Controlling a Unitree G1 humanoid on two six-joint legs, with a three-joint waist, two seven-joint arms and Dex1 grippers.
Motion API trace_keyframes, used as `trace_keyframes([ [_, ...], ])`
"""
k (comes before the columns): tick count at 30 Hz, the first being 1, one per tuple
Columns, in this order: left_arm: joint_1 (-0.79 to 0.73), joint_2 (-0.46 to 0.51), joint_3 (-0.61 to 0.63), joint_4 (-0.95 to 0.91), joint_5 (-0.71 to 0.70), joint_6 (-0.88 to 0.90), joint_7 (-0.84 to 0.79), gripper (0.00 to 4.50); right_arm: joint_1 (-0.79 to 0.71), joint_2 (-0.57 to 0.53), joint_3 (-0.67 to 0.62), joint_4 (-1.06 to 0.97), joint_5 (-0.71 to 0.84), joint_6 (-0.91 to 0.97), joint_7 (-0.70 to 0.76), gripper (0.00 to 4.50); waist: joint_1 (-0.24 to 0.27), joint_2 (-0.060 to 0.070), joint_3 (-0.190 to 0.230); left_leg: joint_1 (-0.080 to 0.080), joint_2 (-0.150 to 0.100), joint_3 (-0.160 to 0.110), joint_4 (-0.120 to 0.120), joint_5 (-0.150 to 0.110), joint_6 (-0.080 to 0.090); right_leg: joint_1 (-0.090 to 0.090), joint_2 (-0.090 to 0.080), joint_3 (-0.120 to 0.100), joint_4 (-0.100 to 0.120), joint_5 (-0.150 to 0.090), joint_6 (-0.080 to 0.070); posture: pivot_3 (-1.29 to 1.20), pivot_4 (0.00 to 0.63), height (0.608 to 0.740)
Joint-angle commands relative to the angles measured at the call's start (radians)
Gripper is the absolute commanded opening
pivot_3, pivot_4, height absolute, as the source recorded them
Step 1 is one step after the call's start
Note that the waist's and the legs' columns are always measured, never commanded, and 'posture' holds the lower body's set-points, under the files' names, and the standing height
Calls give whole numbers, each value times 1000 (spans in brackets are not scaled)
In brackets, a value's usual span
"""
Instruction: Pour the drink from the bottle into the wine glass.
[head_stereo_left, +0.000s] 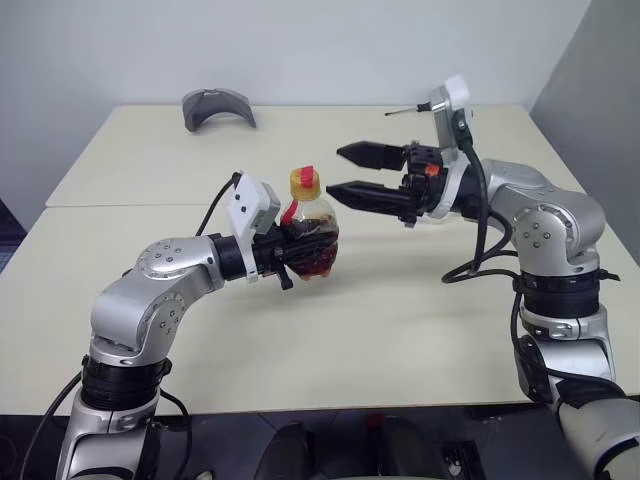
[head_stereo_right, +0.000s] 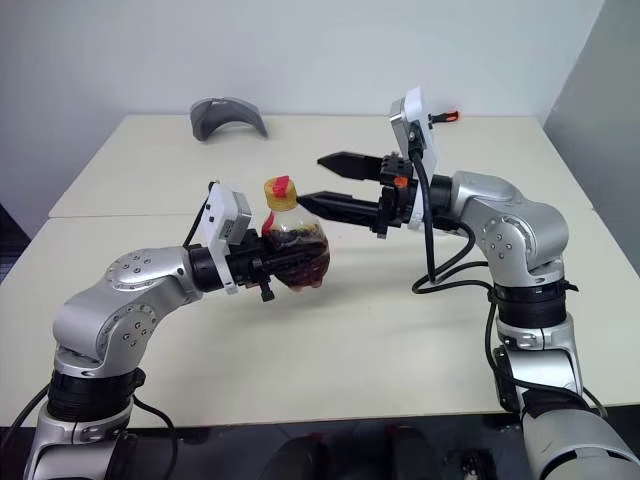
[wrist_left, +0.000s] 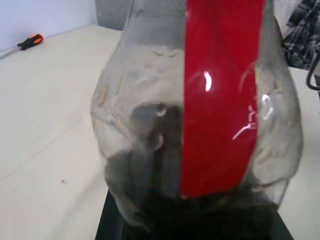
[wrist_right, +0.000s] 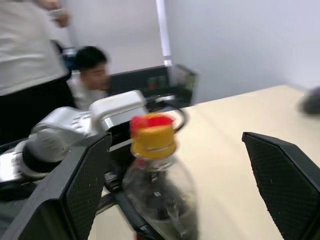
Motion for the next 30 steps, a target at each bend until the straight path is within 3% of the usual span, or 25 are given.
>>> trace_keyframes([
  [1, -18, -18, -4, 38, 34, -71, 15, 871, 8, 25, -15, -72, -22, -31, -102, 4500, 0, 0, 0, 0, 0, 0, 0, 0, 0, 0, 0, 0, 0, 0, 0, 0, 150, 740],
  [14, -148, -116, -66, 267, 131, -215, -6, 864, 23, 96, 67, -106, -61, -29, -252, 4500, 3, 0, 0, -1, -1, 0, 0, 0, 0, 0, 0, 0, 0, 0, 0, 0, 150, 740],
  [29, -145, -124, -77, 271, 137, -231, -39, 864, -18, 168, 82, 7, -147, -84, -304, 4500, 2, 0, 0, -2, 0, 1, 0, 1, -1, -2, 0, 0, 1, 0, 0, 0, 150, 740],
  [30, -140, -120, -76, 267, 136, -229, -42, 864, -17, 172, 76, 12, -140, -78, -307, 4326, 2, 0, 0, -2, -1, 1, 0, 1, -1, -2, 0, 0, 1, 0, 0, 0, 150, 740],
])
